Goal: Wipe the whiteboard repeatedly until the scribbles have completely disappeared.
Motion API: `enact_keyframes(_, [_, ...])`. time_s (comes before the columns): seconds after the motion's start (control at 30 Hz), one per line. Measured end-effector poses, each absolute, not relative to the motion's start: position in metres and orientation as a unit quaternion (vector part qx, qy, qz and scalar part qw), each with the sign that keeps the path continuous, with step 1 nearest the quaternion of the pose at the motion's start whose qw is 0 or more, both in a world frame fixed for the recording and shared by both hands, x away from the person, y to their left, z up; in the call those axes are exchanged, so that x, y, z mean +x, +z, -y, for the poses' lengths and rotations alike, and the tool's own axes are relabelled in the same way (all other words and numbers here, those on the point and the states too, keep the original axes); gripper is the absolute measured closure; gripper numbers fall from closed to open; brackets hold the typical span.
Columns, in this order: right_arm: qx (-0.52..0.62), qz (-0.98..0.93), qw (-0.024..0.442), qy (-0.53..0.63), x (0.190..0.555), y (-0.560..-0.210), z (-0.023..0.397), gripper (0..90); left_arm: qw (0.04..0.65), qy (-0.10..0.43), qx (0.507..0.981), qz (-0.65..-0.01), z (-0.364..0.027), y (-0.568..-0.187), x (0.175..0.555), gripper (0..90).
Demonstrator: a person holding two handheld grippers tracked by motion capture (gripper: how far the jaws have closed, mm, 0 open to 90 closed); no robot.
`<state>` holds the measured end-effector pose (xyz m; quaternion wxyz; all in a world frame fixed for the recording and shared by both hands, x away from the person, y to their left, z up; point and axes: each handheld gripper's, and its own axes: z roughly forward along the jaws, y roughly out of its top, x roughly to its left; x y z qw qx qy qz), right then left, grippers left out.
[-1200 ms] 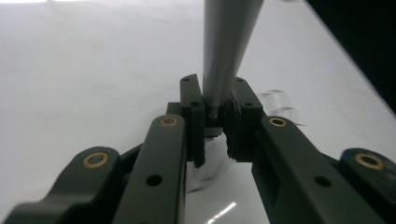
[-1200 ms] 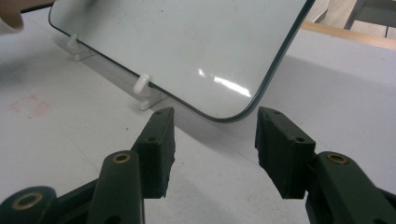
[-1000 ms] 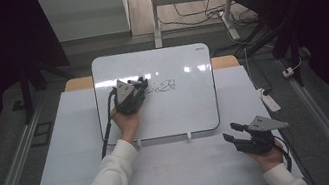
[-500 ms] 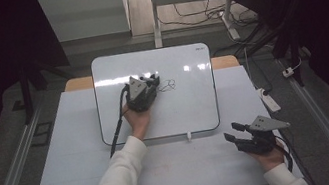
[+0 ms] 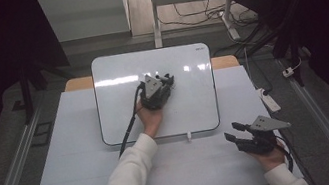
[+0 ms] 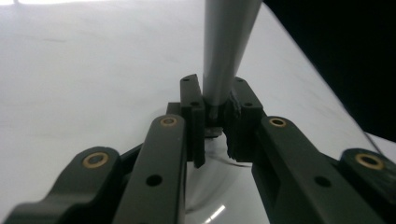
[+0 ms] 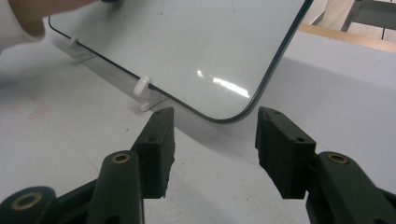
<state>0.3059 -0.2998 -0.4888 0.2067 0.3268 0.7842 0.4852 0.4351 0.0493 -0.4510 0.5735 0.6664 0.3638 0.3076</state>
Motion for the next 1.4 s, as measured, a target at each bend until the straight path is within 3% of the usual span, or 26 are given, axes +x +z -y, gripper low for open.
enact_keyframes(0.1, [0.326, -0.785, 0.207, 0.484, 0.306, -0.489, 0.298, 46.8, 0.570, 0.310, 0.667, -0.365, -0.052, -0.450, 0.436, 78.4])
enact_keyframes(0.33, [0.325, -0.786, 0.209, 0.482, 0.305, -0.488, 0.297, 46.7, 0.577, 0.288, 0.687, -0.335, -0.017, -0.460, 0.430, 78.4])
enact_keyframes(0.6, [0.325, -0.786, 0.207, 0.483, 0.306, -0.489, 0.298, 46.7, 0.582, 0.295, 0.666, -0.362, -0.039, -0.451, 0.438, 78.4])
enact_keyframes(0.8, [0.323, -0.788, 0.206, 0.481, 0.306, -0.490, 0.296, 46.7, 0.571, 0.299, 0.686, -0.338, -0.029, -0.456, 0.432, 78.4])
enact_keyframes(0.97, [0.324, -0.787, 0.206, 0.482, 0.306, -0.490, 0.297, 46.7, 0.578, 0.298, 0.667, -0.362, -0.051, -0.451, 0.436, 78.4])
enact_keyframes(1.27, [0.322, -0.790, 0.205, 0.480, 0.306, -0.491, 0.295, 46.6, 0.577, 0.291, 0.684, -0.339, -0.027, -0.460, 0.429, 78.4])
enact_keyframes(1.4, [0.325, -0.787, 0.206, 0.482, 0.306, -0.490, 0.297, 46.6, 0.573, 0.301, 0.677, -0.350, -0.041, -0.455, 0.431, 78.4])
